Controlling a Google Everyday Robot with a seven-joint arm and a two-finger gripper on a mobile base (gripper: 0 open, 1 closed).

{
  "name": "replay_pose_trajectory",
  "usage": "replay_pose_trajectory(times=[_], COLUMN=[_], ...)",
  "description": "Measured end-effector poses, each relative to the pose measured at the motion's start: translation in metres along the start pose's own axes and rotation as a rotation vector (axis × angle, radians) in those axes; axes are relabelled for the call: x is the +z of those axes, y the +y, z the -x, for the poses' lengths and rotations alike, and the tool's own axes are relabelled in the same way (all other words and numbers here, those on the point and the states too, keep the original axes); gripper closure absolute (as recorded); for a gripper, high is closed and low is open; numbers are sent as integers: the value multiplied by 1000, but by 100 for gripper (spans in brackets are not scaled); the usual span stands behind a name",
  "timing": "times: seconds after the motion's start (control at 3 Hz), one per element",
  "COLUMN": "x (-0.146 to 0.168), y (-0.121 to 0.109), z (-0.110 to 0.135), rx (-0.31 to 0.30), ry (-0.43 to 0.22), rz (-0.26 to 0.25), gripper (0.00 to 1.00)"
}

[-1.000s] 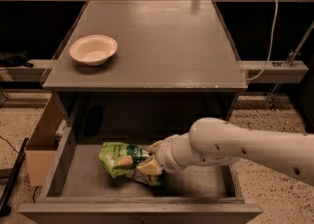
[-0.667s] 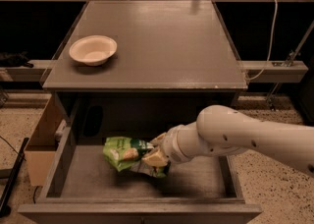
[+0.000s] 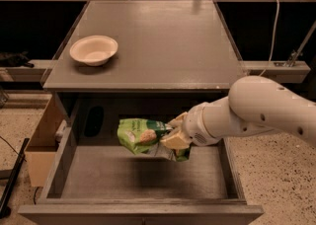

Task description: Pick green rice chip bag from top drawer and place on counter

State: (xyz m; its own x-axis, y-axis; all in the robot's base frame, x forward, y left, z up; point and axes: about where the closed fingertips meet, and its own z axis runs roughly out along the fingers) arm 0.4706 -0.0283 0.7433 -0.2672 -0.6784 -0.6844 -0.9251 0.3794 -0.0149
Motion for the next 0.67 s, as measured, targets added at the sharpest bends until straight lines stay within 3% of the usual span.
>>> replay_pose_trajectory(times=[0.33,0.67], x=[-51,-81], y=[-9,-15], z=[25,47], rx=[-44,-85], ry=[-20,-36], rz=[-25,-41], gripper=[100,100])
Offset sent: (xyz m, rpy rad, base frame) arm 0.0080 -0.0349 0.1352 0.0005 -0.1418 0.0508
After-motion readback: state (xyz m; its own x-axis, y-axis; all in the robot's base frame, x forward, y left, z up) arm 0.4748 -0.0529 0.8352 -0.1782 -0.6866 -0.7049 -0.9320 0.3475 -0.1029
